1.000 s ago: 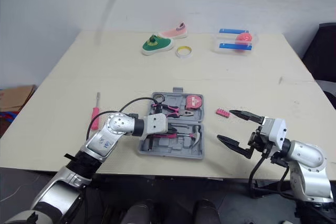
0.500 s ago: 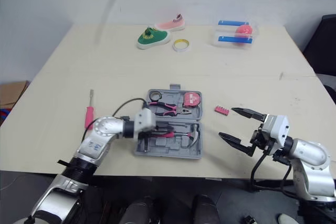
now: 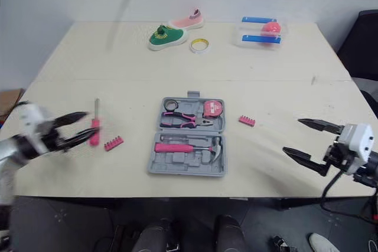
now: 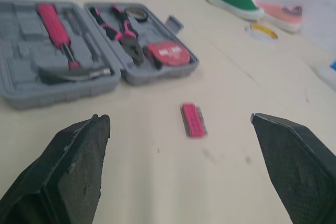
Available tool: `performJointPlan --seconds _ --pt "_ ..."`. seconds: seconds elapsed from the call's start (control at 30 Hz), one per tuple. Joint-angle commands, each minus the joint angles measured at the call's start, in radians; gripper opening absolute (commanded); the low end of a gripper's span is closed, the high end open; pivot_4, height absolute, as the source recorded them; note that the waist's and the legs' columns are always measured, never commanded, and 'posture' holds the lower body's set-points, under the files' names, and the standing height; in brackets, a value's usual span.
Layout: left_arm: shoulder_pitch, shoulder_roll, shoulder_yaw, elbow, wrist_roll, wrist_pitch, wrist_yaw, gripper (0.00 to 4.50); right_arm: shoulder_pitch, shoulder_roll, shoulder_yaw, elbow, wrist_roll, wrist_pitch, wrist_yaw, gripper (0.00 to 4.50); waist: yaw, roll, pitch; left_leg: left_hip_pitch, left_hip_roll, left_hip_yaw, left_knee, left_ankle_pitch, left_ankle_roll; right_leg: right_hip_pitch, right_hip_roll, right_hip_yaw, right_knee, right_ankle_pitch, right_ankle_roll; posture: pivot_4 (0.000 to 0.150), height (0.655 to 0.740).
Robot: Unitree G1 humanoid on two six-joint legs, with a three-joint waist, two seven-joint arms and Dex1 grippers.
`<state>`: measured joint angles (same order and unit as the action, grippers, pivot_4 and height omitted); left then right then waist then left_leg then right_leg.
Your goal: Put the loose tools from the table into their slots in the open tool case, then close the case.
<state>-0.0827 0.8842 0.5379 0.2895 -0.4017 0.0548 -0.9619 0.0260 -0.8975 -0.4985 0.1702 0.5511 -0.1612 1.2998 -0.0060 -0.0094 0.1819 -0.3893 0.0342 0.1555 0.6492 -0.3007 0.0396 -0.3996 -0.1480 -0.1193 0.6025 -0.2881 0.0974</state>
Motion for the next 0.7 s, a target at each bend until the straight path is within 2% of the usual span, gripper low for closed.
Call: performJointPlan --seconds 0.03,0.2,0.33,0.5,0.7 --pt "0.07 0.06 0.14 0.149 0.025 -0.145 -0.004 4.44 -0.005 -0.038 -0.078 0.121 -0.021 -0.075 0.023 4.5 -0.001 0.0 0.0 0.0 0.0 0.0 -0.001 0.0 0.0 -0.001 0.0 0.001 -0.001 0.0 0.0 0.15 0.74" --pt "0.187 0.122 0.243 0.381 0.035 -0.22 0.016 4.44 -0.031 -0.062 -0.124 0.359 -0.081 -0.211 -0.008 4.5 0.002 0.001 0.0 -0.002 -0.001 0.002 -0.005 -0.002 -0.004 -0.01 -0.001 0.004 -0.004 -0.001 -0.001 0.15 0.74" --pt "0.205 0.134 0.24 0.43 0.029 -0.27 -0.004 4.44 -0.051 -0.066 -0.107 0.435 -0.091 -0.254 0.007 4.5 0.002 0.001 0.0 -0.002 0.0 0.003 -0.005 -0.003 -0.007 -0.011 -0.001 0.001 -0.004 -0.001 -0.002 0.15 0.74" --pt "0.191 0.075 0.206 0.327 -0.007 -0.385 -0.08 4.44 -0.113 -0.011 -0.027 0.322 -0.057 -0.195 0.029 4.5 -0.012 0.002 0.0 -0.001 0.001 0.004 -0.004 -0.005 -0.004 -0.011 -0.001 0.003 -0.004 -0.001 -0.002 0.15 0.74" --pt "0.201 0.041 0.106 0.081 -0.087 -0.208 -0.182 4.44 -0.161 0.061 0.07 0.094 0.016 -0.02 0.009 4.5 -0.025 0.002 0.001 -0.002 0.002 0.008 -0.004 -0.001 -0.011 -0.01 -0.001 0.004 0.003 -0.001 -0.003 0.15 0.74"
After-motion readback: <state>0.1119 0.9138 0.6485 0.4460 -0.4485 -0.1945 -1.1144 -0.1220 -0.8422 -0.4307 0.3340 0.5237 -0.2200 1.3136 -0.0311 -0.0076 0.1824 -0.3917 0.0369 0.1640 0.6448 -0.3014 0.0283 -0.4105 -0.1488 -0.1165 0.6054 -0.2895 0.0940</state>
